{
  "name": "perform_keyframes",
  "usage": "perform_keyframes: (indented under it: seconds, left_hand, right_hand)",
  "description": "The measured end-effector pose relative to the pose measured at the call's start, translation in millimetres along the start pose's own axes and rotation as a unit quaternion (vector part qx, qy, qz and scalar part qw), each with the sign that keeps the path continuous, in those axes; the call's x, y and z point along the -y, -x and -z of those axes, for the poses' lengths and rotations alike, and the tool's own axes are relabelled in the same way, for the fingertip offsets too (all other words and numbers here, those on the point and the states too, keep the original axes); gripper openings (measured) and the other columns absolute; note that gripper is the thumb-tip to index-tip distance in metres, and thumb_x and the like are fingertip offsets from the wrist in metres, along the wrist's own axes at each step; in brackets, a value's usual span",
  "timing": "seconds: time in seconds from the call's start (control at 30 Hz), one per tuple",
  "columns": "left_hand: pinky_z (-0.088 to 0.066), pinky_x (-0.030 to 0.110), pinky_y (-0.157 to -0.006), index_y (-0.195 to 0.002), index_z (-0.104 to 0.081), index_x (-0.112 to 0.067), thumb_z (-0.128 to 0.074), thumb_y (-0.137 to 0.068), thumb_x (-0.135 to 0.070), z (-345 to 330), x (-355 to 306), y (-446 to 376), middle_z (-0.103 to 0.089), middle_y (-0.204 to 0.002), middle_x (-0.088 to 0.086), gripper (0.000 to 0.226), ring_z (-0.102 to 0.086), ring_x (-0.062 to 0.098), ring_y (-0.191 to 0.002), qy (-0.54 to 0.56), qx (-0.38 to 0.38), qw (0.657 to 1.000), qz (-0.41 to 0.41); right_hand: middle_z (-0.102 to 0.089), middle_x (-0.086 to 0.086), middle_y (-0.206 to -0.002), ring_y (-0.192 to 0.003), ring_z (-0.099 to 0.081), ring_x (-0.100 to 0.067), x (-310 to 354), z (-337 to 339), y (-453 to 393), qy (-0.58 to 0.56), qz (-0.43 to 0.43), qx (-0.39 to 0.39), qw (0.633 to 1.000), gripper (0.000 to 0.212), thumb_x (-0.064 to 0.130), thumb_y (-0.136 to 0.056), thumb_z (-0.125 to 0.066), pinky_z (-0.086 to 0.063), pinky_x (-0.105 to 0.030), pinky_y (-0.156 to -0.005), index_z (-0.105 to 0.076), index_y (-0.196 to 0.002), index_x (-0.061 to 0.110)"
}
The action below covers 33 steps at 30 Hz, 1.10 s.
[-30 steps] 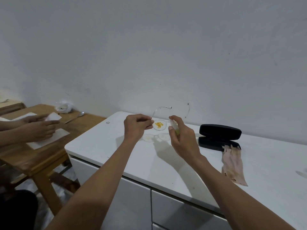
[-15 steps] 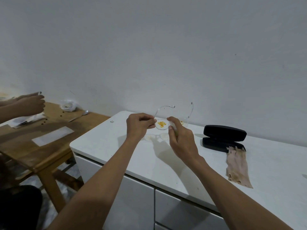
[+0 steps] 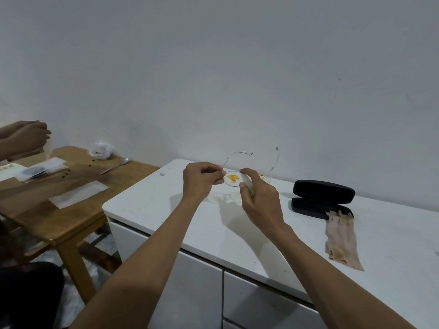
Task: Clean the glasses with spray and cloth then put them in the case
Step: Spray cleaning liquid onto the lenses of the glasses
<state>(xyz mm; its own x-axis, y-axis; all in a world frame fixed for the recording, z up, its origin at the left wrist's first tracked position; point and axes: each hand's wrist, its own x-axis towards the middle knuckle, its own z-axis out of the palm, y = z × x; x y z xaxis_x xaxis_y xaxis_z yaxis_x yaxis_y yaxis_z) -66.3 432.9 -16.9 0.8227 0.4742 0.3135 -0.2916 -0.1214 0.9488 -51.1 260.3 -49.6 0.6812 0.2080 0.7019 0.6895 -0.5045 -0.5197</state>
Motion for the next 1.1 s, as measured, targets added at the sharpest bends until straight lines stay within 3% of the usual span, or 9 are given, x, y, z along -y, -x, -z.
perform_keyframes:
  seconds: [0.1,0.23,0.4,0.47,0.57,0.63,0.83,1.0,1.1]
  left_hand:
    - [-0.064,0.032,-0.072,-0.091,-0.076,0.009,-0.083,-0.075,0.006,-0.1,0.3,-0.6,-0.074,-0.083,0.025,0.018,-0.075,0.029,-0.073,0.0,0.0,1.0,-0.002]
    - [-0.064,0.032,-0.072,-0.091,-0.075,0.01,-0.083,-0.075,0.006,-0.8,0.1,0.0,-0.074,-0.083,0.026,0.018,-0.075,0.03,-0.074,-0.003,-0.002,1.0,-0.001]
    - [-0.064,0.031,-0.072,-0.09,-0.076,0.009,-0.084,-0.075,0.005,-1.2,1.3,-0.1,-0.075,-0.084,0.026,0.018,-0.076,0.029,-0.074,-0.007,-0.003,1.0,-0.002]
    - [-0.064,0.032,-0.072,-0.09,-0.076,0.008,-0.084,-0.074,0.005,-1.0,1.2,-0.5,-0.075,-0.083,0.024,0.017,-0.076,0.028,-0.073,-0.007,-0.003,1.0,-0.001]
    - [-0.064,0.034,-0.074,-0.089,-0.076,0.008,-0.084,-0.074,0.005,-0.7,0.9,-1.5,-0.075,-0.083,0.025,0.017,-0.077,0.03,-0.075,-0.007,-0.004,1.0,0.0]
    - [-0.064,0.033,-0.073,-0.089,-0.076,0.008,-0.084,-0.074,0.005,-0.8,0.7,-1.7,-0.075,-0.084,0.026,0.017,-0.076,0.031,-0.076,-0.006,-0.003,1.0,-0.001]
    - [-0.063,0.029,-0.07,-0.09,-0.076,0.008,-0.084,-0.074,0.006,-1.7,1.7,-1.5,-0.074,-0.082,0.026,0.018,-0.075,0.028,-0.073,-0.003,-0.002,1.0,-0.001]
    - [-0.063,0.029,-0.07,-0.09,-0.077,0.008,-0.084,-0.074,0.005,-1.4,2.5,-0.5,-0.075,-0.083,0.026,0.017,-0.076,0.028,-0.074,-0.001,-0.002,1.0,0.001]
    - [-0.064,0.029,-0.07,-0.09,-0.076,0.008,-0.084,-0.074,0.005,-1.1,1.9,-0.3,-0.074,-0.084,0.027,0.017,-0.076,0.029,-0.074,0.0,-0.002,1.0,0.001]
  right_hand:
    - [-0.04,0.023,-0.061,-0.065,-0.049,-0.018,0.0,0.5,0.8,-0.012,-0.013,0.02,1.0,0.032,0.022,-0.104,-0.046,-0.044,-0.036,-0.066,-0.053,-0.134,0.027]
    - [-0.058,0.015,-0.074,-0.081,-0.063,-0.022,2.7,4.0,3.8,-0.042,-0.032,0.042,0.998,0.032,0.021,-0.107,-0.039,-0.046,-0.036,-0.073,-0.05,-0.137,0.029]
    - [-0.054,0.021,-0.08,-0.074,-0.052,-0.007,2.7,3.1,4.0,-0.063,-0.038,0.016,0.997,0.031,0.016,-0.106,-0.043,-0.039,-0.028,-0.078,-0.058,-0.133,0.021]
    - [-0.052,0.016,-0.067,-0.062,-0.053,-0.005,1.3,2.5,3.9,-0.08,-0.047,0.015,0.996,0.03,0.017,-0.106,-0.042,-0.045,-0.031,-0.071,-0.058,-0.13,0.024]
    - [-0.054,-0.003,-0.062,-0.05,-0.055,-0.022,2.0,3.8,4.4,-0.095,-0.053,0.025,0.994,0.027,0.022,-0.105,-0.041,-0.056,-0.05,-0.057,-0.055,-0.127,0.031]
    - [-0.054,-0.01,-0.058,-0.048,-0.056,-0.029,0.3,3.8,4.7,-0.097,-0.052,0.026,0.994,0.026,0.023,-0.101,-0.049,-0.056,-0.053,-0.053,-0.052,-0.124,0.034]
    - [-0.058,-0.018,-0.055,-0.05,-0.06,-0.036,-3.9,-0.2,4.8,-0.102,-0.072,0.035,0.992,0.032,0.018,-0.099,-0.051,-0.056,-0.053,-0.052,-0.048,-0.122,0.04]
    - [-0.07,-0.02,-0.07,-0.046,-0.057,-0.032,-2.0,-0.8,3.2,-0.107,-0.06,0.039,0.992,0.031,0.024,-0.104,-0.046,-0.056,-0.051,-0.054,-0.047,-0.128,0.044]
    - [-0.068,-0.013,-0.065,-0.055,-0.061,-0.027,-2.9,-1.6,3.2,-0.091,-0.05,0.028,0.994,0.029,0.028,-0.105,-0.045,-0.054,-0.04,-0.06,-0.051,-0.131,0.039]
